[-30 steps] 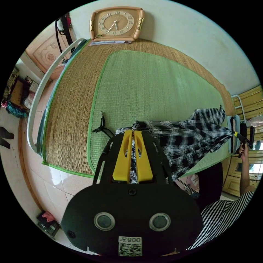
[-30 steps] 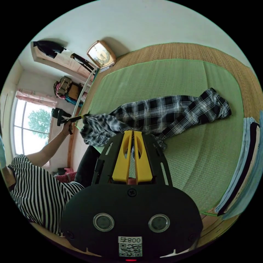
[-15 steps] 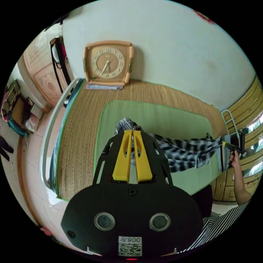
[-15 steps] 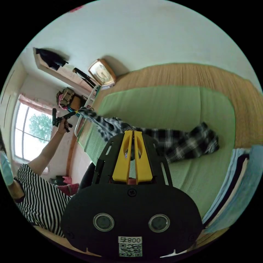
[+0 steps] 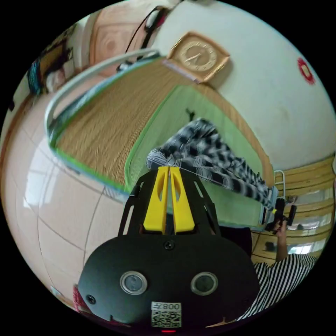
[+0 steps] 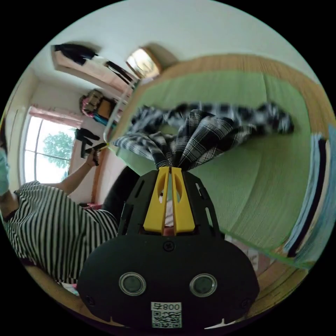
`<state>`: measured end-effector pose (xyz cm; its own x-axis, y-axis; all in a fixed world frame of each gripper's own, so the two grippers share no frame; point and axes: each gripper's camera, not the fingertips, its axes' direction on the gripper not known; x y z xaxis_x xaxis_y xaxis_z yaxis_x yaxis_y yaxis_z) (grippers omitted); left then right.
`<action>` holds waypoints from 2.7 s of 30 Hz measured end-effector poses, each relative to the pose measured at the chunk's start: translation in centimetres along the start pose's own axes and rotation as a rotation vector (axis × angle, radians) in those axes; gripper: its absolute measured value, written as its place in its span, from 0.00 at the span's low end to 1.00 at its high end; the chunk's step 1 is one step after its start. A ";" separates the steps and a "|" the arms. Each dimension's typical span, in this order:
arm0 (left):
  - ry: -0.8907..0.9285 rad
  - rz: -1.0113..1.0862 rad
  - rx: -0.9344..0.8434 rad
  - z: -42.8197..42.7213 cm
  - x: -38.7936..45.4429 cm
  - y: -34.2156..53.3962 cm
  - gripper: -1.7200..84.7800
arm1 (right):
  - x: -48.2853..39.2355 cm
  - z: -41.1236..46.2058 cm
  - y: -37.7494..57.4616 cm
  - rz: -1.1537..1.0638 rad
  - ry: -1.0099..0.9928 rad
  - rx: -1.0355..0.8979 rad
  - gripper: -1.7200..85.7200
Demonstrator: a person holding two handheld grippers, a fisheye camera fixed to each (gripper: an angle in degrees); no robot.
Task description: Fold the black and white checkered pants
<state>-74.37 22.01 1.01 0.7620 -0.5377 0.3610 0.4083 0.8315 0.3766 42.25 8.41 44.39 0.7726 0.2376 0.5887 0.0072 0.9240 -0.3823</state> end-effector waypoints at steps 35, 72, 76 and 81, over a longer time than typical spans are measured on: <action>-0.167 0.383 -0.063 8.6 21.6 -23.5 0.04 | -8.4 4.2 -30.3 -0.214 0.293 0.086 0.11; 0.133 0.358 0.081 5.5 16.4 -18.5 0.03 | -20.6 13.1 -39.5 -0.565 0.599 -0.097 0.03; 0.152 0.377 0.136 3.9 16.5 -18.1 0.03 | -23.0 6.0 -35.7 -0.595 0.459 0.083 0.02; 0.100 0.361 0.109 4.2 15.5 -16.8 0.03 | -22.5 6.2 -26.0 -0.542 0.330 -0.020 0.02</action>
<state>-71.50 -0.88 3.92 0.8943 -0.1927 0.4038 0.0536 0.9422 0.3308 20.75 -19.10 45.47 0.8109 -0.3698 0.4535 0.4615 0.8806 -0.1071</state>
